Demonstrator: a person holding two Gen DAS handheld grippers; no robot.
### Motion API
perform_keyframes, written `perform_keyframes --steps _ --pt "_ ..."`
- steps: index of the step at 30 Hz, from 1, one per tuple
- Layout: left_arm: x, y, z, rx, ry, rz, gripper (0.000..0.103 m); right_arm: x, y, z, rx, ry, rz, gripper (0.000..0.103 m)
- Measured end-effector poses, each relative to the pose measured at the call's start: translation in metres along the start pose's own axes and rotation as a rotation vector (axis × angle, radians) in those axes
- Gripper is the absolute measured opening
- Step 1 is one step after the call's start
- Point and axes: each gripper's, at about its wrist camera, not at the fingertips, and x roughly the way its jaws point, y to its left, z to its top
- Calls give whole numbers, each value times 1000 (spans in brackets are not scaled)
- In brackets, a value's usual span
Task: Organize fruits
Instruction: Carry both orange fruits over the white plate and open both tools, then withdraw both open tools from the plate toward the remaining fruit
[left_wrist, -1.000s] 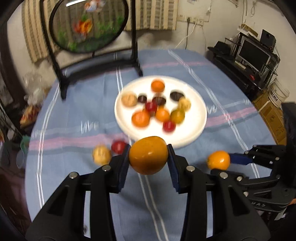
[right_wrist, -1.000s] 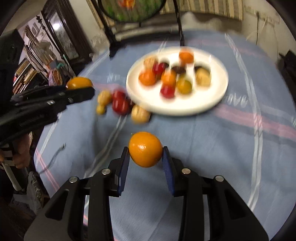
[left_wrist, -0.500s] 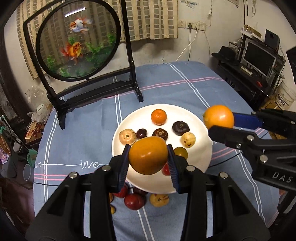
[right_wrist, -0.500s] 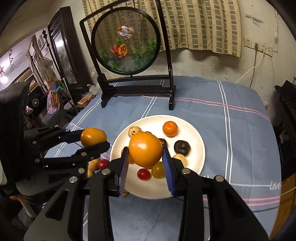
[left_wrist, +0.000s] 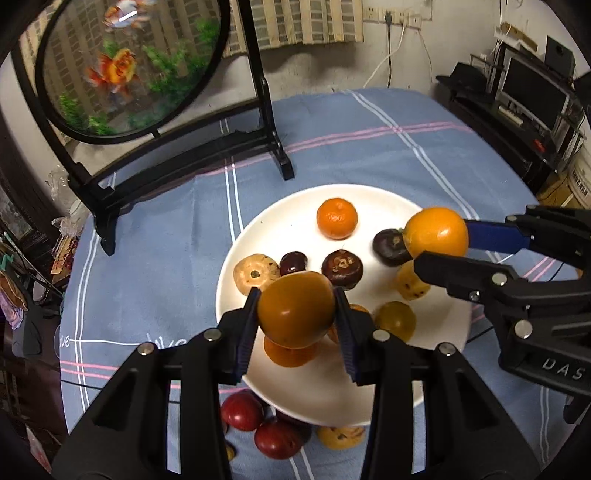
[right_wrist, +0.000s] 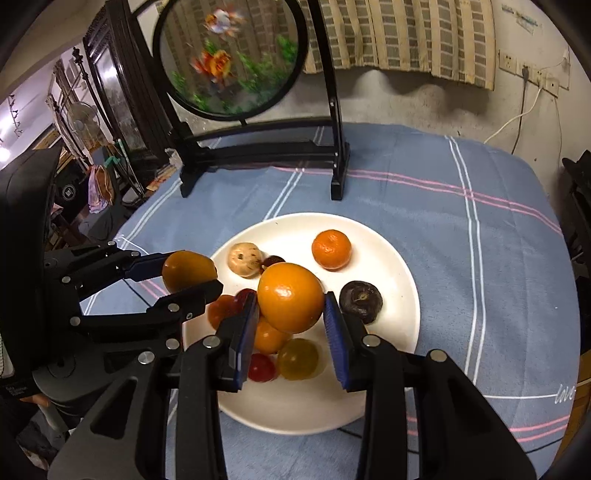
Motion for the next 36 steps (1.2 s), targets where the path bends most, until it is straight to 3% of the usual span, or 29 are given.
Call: perform_keyframes --steps 5,7,8,10,19,28,32,36 --pt "18 -1 0 10 22 -2 42 21 -11 3 22 27 2 36" --pt "20 -2 2 17 10 3 68 28 -13 5 33 41 13 40" --pt "19 -3 3 21 -6 12 72 30 -15 7 38 45 10 58" --pt "19 -3 5 27 -13 7 72 29 -17 11 59 16 -12 72" --pt "18 0 6 6 -13 -10 72 17 -27 15 79 -25 -22 72" --pt "-11 -1 4 0 -49 -22 72 -7 -19 3 84 -40 -31 72" --pt "-35 21 -2 -58 -86 -28 75 -31 -10 -4 79 -66 -32 72" --pt "-61 66 -20 -172 -110 -4 78 -52 6 -21 64 -78 -25 72"
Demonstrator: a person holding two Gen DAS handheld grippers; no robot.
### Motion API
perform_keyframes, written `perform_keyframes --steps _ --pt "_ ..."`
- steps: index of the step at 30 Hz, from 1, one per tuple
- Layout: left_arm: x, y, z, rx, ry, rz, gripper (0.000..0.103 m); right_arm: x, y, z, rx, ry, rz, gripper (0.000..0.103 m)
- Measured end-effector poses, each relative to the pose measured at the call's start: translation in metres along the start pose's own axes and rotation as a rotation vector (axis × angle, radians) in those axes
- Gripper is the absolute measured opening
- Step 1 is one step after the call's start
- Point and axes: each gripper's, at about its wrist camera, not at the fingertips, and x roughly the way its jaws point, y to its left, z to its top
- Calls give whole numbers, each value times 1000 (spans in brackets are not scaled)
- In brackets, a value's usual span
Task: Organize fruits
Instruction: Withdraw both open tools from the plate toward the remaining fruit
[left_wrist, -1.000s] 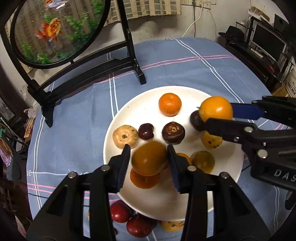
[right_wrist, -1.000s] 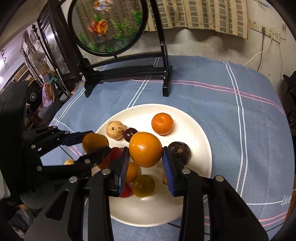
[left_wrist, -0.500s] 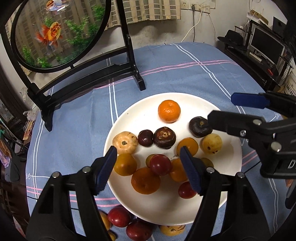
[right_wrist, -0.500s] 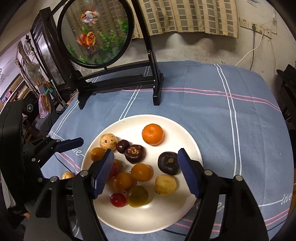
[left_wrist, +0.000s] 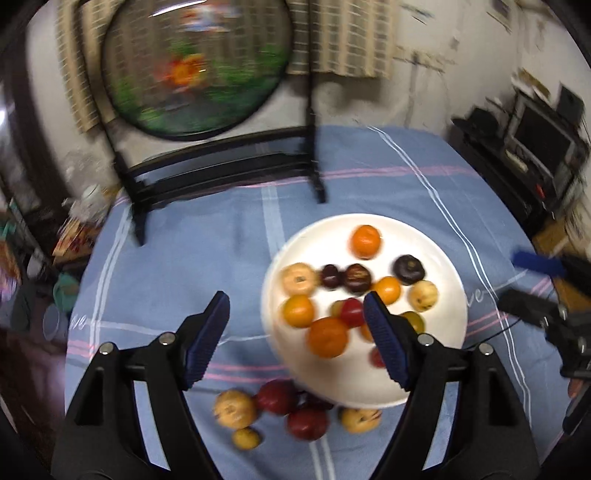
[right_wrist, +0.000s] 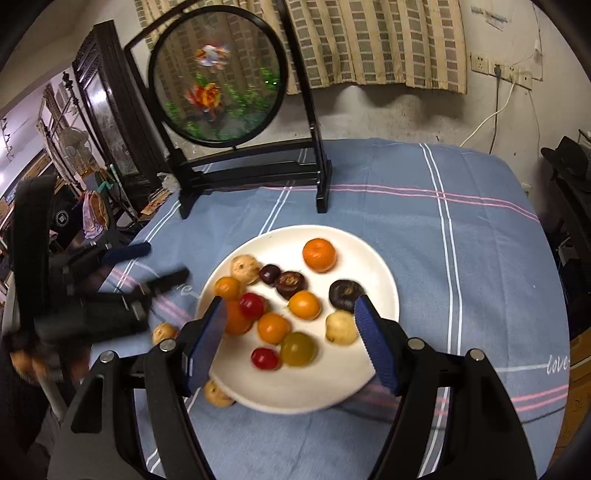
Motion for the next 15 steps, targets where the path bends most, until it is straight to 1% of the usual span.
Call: perform_keyframes --steps 3,6,8,9,13,15 --pt "-16 35 -14 -76 -8 35 81 -4 11 -20 -9 21 14 72" --pt "-29 71 -39 -145 5 84 81 8 26 -53 -20 95 37 72" --pt "-32 84 -54 -165 24 99 82 24 40 -77 -43 161 37 72" --pt "-34 91 -66 -169 45 111 82 34 48 -90 -61 189 34 72" --pt "-36 97 -103 -168 97 119 82 63 71 -115 -115 258 23 72" --pt "-34 96 -123 -177 135 104 82 76 79 -122 -124 281 21 72"
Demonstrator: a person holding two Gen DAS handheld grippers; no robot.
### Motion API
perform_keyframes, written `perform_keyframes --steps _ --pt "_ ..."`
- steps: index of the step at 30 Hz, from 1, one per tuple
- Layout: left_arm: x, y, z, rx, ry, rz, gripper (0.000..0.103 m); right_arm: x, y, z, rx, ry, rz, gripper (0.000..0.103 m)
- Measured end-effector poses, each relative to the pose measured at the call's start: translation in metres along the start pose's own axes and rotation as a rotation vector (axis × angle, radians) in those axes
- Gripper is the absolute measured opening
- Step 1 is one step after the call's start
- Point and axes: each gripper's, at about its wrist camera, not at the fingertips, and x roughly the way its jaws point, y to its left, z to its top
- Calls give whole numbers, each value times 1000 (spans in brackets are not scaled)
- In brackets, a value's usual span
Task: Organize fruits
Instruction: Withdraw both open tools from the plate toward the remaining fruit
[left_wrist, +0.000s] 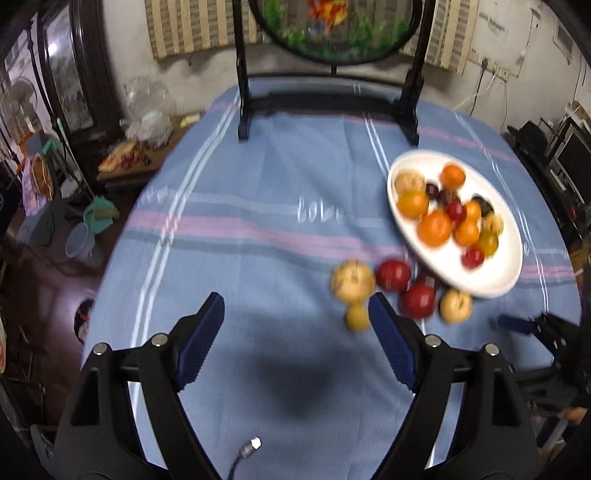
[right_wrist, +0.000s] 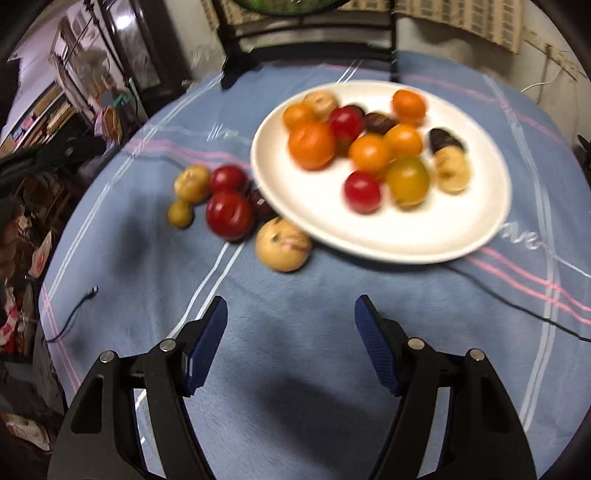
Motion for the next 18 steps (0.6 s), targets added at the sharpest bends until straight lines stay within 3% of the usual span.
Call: perform_keyframes --steps 4,7,11,18 --pt "8 -4 -25 12 48 -14 82 18 5 6 26 5 -13 71" --pt "11 -5 -35 7 72 -34 82 31 8 14 38 12 -37 64" --pt "16 -10 -40 12 96 -42 82 42 13 22 21 -3 -69 41" --pt "31 -29 -30 33 95 -79 82 20 -3 11 77 3 -24 40"
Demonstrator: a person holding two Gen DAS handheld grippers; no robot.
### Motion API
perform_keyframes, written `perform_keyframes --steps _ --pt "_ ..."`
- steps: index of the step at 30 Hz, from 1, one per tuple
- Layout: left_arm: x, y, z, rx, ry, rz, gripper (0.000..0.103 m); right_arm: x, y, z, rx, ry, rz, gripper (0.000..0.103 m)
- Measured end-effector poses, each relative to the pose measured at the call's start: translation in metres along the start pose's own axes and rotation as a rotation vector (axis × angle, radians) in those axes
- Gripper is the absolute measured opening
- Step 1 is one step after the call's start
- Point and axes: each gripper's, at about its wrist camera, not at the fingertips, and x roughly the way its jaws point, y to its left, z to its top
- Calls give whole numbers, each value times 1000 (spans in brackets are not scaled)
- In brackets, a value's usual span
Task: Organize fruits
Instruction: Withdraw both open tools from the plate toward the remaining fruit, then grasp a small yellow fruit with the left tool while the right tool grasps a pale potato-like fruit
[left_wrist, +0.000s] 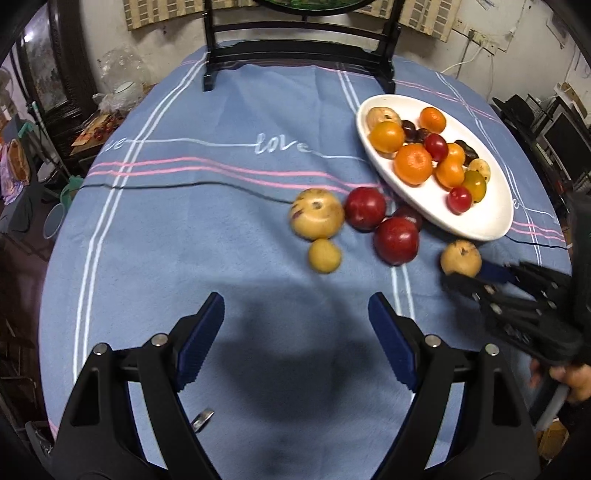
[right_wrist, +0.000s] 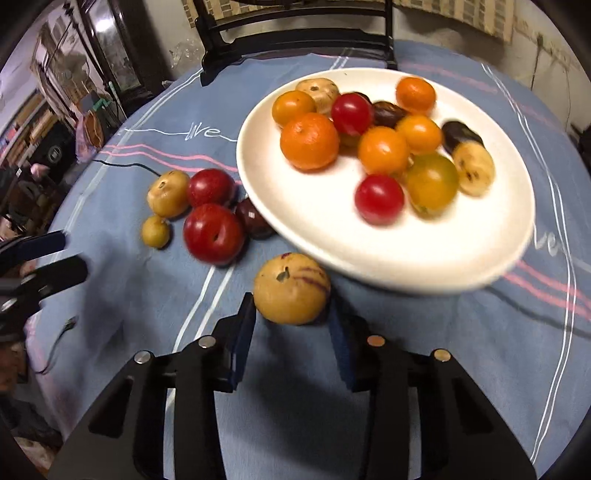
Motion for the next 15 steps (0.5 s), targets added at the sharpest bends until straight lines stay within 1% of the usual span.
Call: perform_keyframes --steps 2,5,8,10,11,12,14,15 --pt "8 -8 5 17 -8 -5 82 -8 -5 -6 21 -5 9 40" --pt "27 -19 12 29 2 17 79 -17 -11 -14 50 -6 22 39" --pt "48 -21 18 8 29 29 71 -23 -12 -20 61 -13 32 39" --pt "59 -19 21 -3 48 27 54 -26 -11 -22 57 -15 35 39" --pt "64 -18 22 -12 54 40 50 -28 -11 -24 56 -16 38 39" --pt "68 -16 23 -17 58 48 43 -29 -10 -26 55 -17 41 39" --pt "67 -14 24 -14 41 41 37 -28 -8 -26 45 -16 38 39" --pt "64 -14 24 -14 32 34 30 -28 -8 -26 39 -15 35 39"
